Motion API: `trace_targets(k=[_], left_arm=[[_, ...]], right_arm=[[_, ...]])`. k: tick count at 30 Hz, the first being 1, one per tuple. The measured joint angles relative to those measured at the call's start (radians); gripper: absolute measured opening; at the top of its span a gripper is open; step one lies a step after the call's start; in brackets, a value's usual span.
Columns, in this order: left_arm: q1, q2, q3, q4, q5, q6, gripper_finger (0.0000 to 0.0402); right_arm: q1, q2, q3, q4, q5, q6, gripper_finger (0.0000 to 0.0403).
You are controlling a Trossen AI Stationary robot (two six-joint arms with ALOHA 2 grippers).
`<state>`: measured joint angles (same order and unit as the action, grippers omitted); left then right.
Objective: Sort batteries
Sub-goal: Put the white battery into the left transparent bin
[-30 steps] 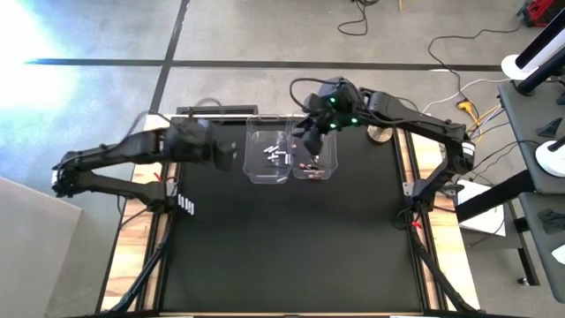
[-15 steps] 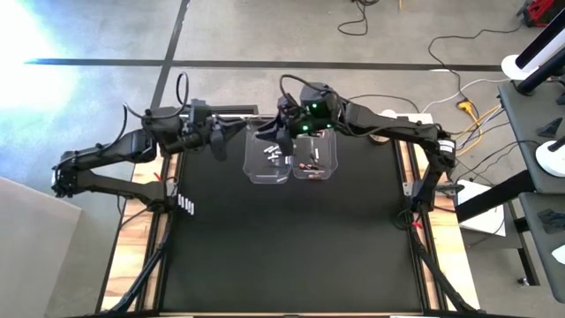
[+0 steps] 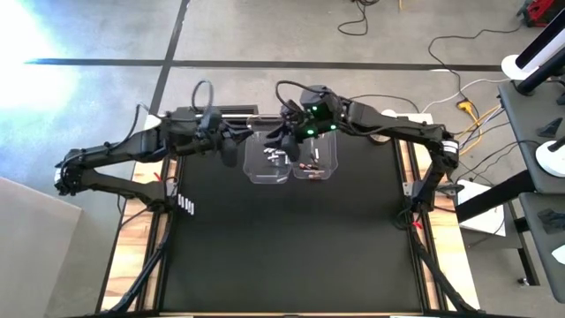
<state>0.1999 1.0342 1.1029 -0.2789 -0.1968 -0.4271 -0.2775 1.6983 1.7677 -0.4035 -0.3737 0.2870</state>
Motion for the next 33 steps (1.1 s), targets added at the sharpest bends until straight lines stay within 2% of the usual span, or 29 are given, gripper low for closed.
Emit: trace_targets(k=[3,8,13,17,21,24,33], left_arm=[[0.019,0.042,-0.006,-0.031,0.010,0.000,0.0014],[0.094,0.189,0.029,-0.058,0.141,0.003,0.0014],[0.137,0.373,0.149,-0.290,0.180,0.094,0.0014],[0.147,0.514,0.258,-0.439,0.180,0.195,0.0014],[0.155,0.647,0.350,-0.533,0.181,0.250,0.0014],[0.157,0.739,0.404,-0.639,0.180,0.281,0.0014],[0.194,0.901,0.457,-0.689,0.185,0.289,0.0014]], right_arm=[[0.000,-0.043,0.027,-0.182,0.036,-0.072,0.0182],[0.001,-0.108,0.053,-0.386,0.107,-0.092,0.0182],[0.005,-0.202,0.062,-0.546,0.116,-0.039,0.0175],[0.035,-0.277,0.062,-0.663,0.223,-0.004,0.0170],[0.075,-0.342,0.062,-0.724,0.371,0.056,0.0170],[0.111,-0.373,0.062,-0.729,0.438,0.097,0.0173],[0.194,-0.368,0.062,-0.734,0.465,0.166,0.0165]])
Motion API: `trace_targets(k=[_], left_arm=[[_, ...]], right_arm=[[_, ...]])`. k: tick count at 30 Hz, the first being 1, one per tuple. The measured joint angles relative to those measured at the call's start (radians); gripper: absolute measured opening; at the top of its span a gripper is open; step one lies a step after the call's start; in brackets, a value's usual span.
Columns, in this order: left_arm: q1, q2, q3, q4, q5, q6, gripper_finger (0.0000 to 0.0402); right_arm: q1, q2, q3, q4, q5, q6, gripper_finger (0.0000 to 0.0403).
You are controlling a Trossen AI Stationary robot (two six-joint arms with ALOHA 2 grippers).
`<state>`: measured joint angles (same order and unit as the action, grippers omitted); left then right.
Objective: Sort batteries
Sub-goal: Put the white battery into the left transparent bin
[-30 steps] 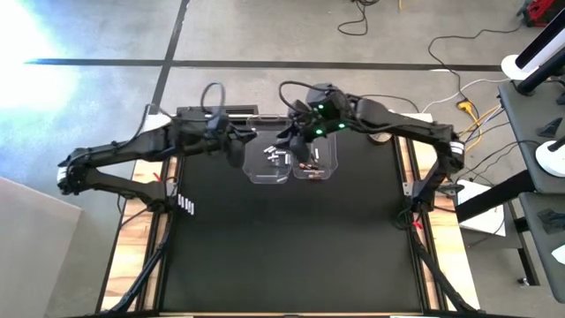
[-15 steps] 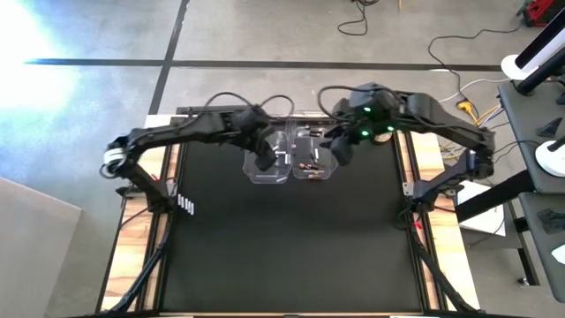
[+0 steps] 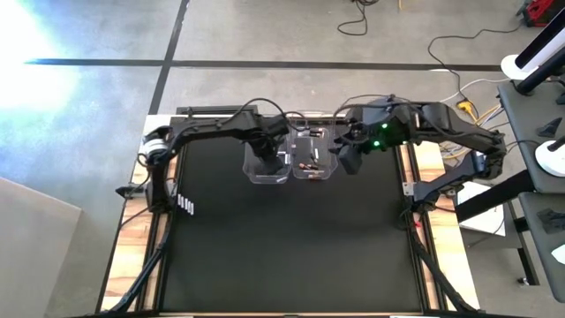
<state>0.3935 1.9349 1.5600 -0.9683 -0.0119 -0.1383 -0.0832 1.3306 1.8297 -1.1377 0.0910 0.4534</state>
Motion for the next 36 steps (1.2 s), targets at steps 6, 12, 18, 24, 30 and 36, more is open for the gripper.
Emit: trace_targets(k=[6,12,18,24,30,36], left_arm=[[0.030,0.073,0.000,0.026,0.003,0.003,0.0014],[0.031,0.118,0.000,0.028,0.003,0.011,0.0014],[0.032,0.143,0.002,0.069,0.011,0.040,0.0014],[0.028,0.147,0.001,0.101,0.008,0.109,0.0014],[0.031,0.152,0.001,0.101,0.010,0.160,0.0014],[0.034,0.188,0.000,0.087,0.078,0.172,0.0014]], right_arm=[[0.016,0.049,-0.001,-0.018,0.019,-0.001,0.0168],[0.016,0.080,-0.001,-0.018,0.022,-0.018,0.0179],[0.016,0.086,-0.001,-0.016,0.021,-0.026,0.0185],[0.016,0.086,-0.001,-0.011,0.021,-0.022,0.0183],[0.016,0.086,-0.001,-0.010,0.021,-0.018,0.0187],[0.016,0.085,-0.001,-0.009,0.022,-0.008,0.0187]])
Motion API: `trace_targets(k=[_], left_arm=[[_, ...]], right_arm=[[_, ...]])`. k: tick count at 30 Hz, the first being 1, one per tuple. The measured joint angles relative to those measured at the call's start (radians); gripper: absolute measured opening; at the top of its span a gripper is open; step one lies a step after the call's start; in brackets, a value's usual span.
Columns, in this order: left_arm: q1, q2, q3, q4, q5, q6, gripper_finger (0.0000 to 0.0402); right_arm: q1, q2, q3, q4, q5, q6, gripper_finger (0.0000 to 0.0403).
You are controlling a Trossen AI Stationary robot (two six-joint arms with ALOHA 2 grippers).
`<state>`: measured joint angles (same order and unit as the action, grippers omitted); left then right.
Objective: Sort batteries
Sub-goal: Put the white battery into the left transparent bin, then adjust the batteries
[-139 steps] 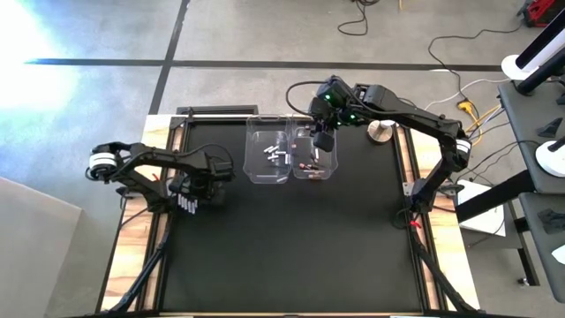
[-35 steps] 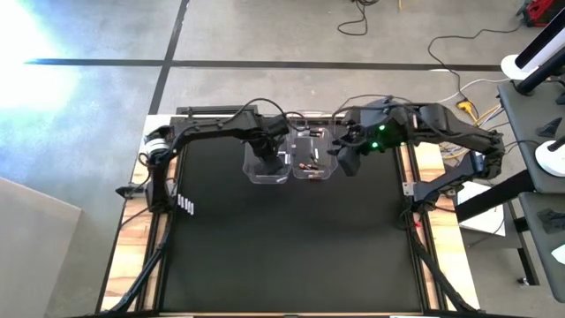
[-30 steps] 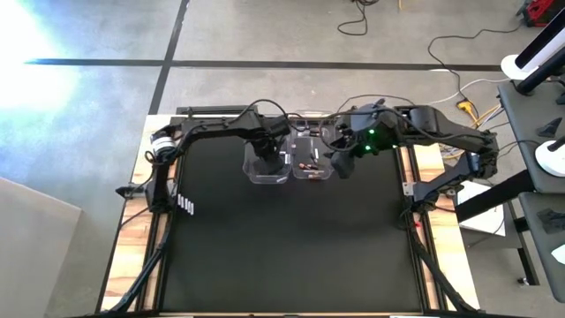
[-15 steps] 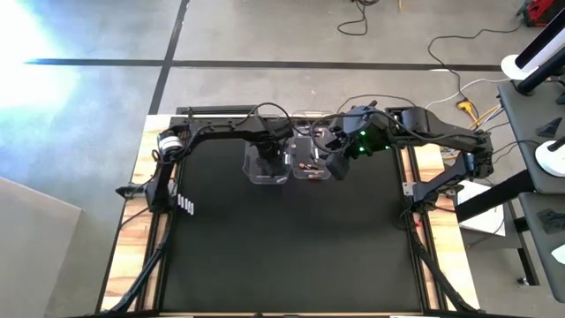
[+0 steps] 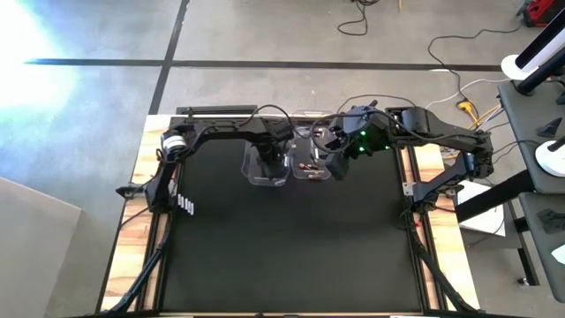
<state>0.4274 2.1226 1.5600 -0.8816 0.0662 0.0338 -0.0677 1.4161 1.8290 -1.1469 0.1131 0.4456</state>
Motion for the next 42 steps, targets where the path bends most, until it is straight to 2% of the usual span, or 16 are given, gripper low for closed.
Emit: trace_targets(k=[5,13,22,28,34,39,42], left_arm=[[0.000,0.023,0.001,0.002,0.005,-0.038,0.0018],[0.001,0.020,0.001,0.017,-0.001,-0.071,0.0059],[0.003,0.024,0.066,-0.004,-0.021,-0.071,0.0091],[0.005,0.024,0.160,-0.079,-0.012,-0.069,0.0118],[0.006,0.016,0.317,-0.242,-0.004,-0.069,0.0146],[0.006,-0.014,0.428,-0.381,0.012,-0.100,0.0151],[0.005,-0.057,0.449,-0.408,0.024,-0.121,0.0151]], right_arm=[[0.000,0.000,0.000,0.000,0.002,0.018,0.0187],[0.000,0.000,0.000,0.001,0.003,0.037,0.0187],[0.000,0.000,0.000,0.000,0.003,0.053,0.0187],[0.000,0.000,0.000,-0.002,0.002,0.025,0.0187],[0.006,0.007,-0.024,0.024,0.004,-0.036,0.0187],[0.035,0.034,-0.087,0.131,0.002,-0.125,0.0187],[0.050,0.063,-0.108,0.176,0.000,-0.194,0.0187]])
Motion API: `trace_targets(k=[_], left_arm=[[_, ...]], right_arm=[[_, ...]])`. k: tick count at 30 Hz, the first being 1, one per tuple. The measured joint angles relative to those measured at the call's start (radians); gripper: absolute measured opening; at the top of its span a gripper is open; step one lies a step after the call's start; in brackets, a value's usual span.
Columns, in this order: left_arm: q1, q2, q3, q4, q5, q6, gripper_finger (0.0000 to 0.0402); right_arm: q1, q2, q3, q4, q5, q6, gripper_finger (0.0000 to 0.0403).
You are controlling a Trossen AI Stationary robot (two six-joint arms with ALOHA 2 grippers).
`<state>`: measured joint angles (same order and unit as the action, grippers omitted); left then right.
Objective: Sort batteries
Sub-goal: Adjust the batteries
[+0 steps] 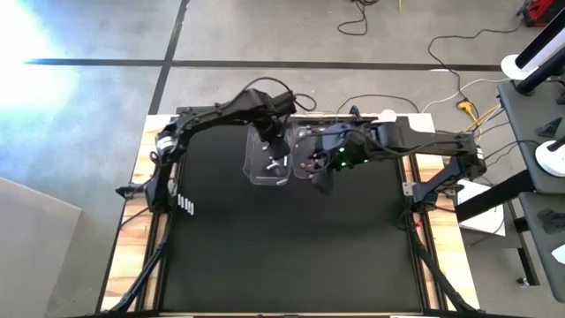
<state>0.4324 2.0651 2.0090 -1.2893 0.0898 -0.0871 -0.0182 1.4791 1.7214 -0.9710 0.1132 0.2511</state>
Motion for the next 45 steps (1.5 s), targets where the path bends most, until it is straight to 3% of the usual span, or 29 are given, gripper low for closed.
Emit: trace_targets(k=[6,12,15,19,25,32,40,45], left_arm=[[0.001,-0.155,-0.088,0.114,-0.002,-0.201,0.0151],[-0.031,-0.391,-0.312,0.119,-0.127,-0.352,0.0151],[-0.061,-0.522,-0.449,0.087,-0.134,-0.424,0.0151],[-0.136,-0.685,-0.632,0.035,-0.108,-0.553,0.0151],[-0.326,-0.862,-0.902,0.011,-0.035,-0.887,0.0151],[-0.507,-0.887,-1.103,0.017,0.018,-1.124,0.0151],[-0.515,-0.820,-1.252,0.182,0.111,-1.170,0.0151],[-0.492,-0.788,-1.330,0.191,0.112,-1.223,0.0151]], right_arm=[[0.017,0.048,-0.008,0.152,0.030,-0.141,0.0172],[0.018,0.063,-0.012,0.143,0.029,-0.238,0.0154],[0.018,0.056,-0.026,0.143,0.030,-0.292,0.0147],[0.005,0.055,-0.042,0.141,0.047,-0.364,0.0140],[-0.047,0.060,-0.045,0.144,0.048,-0.428,0.0134],[-0.114,0.068,-0.045,0.147,0.047,-0.444,0.0145],[-0.133,0.069,-0.046,0.137,0.042,-0.424,0.0155],[-0.131,0.069,-0.061,0.102,0.021,-0.377,0.0150]])
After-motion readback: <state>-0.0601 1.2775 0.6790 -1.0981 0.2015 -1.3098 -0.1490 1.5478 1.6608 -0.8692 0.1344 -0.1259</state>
